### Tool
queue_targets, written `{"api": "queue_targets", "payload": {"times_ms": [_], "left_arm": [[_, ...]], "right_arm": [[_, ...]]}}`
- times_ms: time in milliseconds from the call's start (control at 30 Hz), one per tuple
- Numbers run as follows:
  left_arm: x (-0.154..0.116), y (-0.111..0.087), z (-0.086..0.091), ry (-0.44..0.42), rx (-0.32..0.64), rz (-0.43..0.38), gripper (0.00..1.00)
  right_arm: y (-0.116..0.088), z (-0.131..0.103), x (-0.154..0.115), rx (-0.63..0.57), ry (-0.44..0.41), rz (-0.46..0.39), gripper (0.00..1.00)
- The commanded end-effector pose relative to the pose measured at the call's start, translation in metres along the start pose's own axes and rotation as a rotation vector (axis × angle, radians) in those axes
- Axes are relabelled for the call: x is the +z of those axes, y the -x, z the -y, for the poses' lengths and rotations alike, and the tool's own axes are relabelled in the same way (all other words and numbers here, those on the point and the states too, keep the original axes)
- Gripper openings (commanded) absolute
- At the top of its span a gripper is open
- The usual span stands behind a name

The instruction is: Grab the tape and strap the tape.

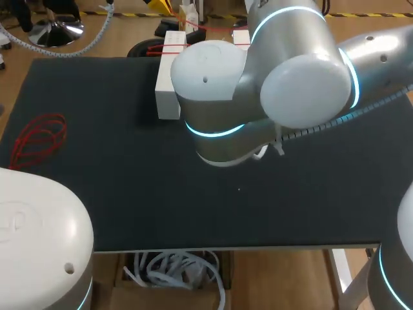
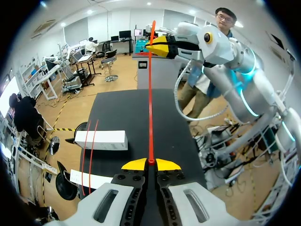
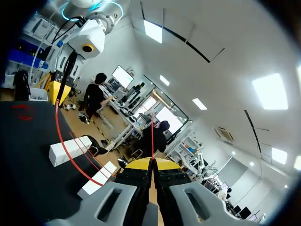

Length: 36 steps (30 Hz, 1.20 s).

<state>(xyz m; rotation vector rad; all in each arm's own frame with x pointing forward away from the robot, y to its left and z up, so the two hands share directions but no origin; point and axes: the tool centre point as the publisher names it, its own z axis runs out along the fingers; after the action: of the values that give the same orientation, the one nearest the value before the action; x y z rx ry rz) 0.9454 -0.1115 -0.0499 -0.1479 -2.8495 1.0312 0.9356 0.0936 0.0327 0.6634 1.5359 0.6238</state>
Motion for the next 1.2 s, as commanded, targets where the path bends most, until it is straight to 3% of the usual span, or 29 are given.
{"api": "queue_targets", "payload": {"times_ms": [33,233,600,800,1000,1200], "left_arm": [[-0.001,0.000,0.000,0.004,-0.001,-0.001,0.00],[-0.001,0.000,0.000,0.004,-0.001,-0.001,0.00],[-0.001,0.000,0.000,0.004,-0.001,-0.001,0.00],[-0.001,0.000,0.000,0.004,-0.001,-0.001,0.00],[-0.001,0.000,0.000,0.004,-0.001,-0.001,0.00],[-0.001,0.000,0.000,0.004,-0.001,-0.001,0.00]], "right_arm": [[0.001,0.000,-0.001,-0.001,0.001,-0.002,0.00],[-0.005,-0.006,0.005,-0.124,-0.121,-0.042,0.00],[-0.004,-0.026,-0.003,-0.400,-0.210,-0.097,0.00],[-0.010,-0.027,-0.010,-0.561,-0.212,-0.125,0.00],[-0.009,-0.027,-0.010,-0.716,-0.197,-0.076,0.00],[-0.009,-0.026,-0.004,-0.795,-0.156,-0.060,0.00]]}}
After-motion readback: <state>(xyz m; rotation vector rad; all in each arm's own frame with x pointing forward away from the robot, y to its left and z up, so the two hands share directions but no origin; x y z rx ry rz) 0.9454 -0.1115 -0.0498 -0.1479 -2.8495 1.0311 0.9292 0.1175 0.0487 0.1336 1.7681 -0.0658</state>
